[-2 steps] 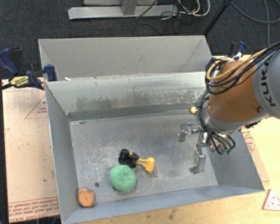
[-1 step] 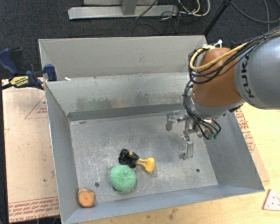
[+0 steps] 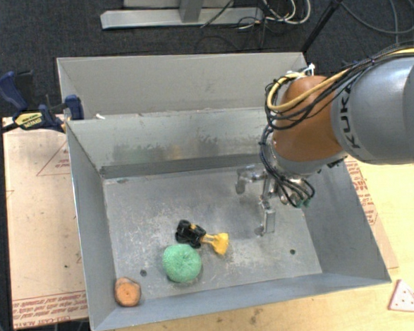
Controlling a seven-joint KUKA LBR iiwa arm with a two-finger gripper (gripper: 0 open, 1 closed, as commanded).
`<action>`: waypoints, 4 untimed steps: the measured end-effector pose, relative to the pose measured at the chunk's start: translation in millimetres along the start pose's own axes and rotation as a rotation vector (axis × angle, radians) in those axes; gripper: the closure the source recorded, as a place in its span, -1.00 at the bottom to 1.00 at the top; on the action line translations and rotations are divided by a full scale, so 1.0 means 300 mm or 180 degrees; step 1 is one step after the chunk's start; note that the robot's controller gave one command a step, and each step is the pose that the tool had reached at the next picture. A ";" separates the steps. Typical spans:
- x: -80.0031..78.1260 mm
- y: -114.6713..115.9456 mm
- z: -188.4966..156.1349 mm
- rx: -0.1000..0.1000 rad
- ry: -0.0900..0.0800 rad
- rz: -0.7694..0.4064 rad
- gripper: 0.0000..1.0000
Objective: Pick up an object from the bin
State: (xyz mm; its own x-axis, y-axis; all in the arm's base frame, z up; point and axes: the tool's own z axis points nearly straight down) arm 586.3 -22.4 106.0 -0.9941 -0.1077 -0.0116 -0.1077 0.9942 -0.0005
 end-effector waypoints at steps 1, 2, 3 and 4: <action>0.000 0.171 0.045 -0.0001 0.0029 0.0105 -1.00; -0.114 0.233 0.100 -0.0013 0.0022 -0.0092 -1.00; -0.049 0.329 0.107 -0.0001 0.0027 -0.0044 -1.00; -0.015 0.426 0.107 -0.0009 0.0035 -0.0382 -1.00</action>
Offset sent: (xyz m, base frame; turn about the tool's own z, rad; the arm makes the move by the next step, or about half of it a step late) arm 0.0350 0.0677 -0.0360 -0.0380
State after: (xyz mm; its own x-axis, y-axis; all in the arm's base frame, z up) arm 577.3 105.0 74.0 -0.9742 -0.2258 -0.0006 -0.2258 0.9742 0.0015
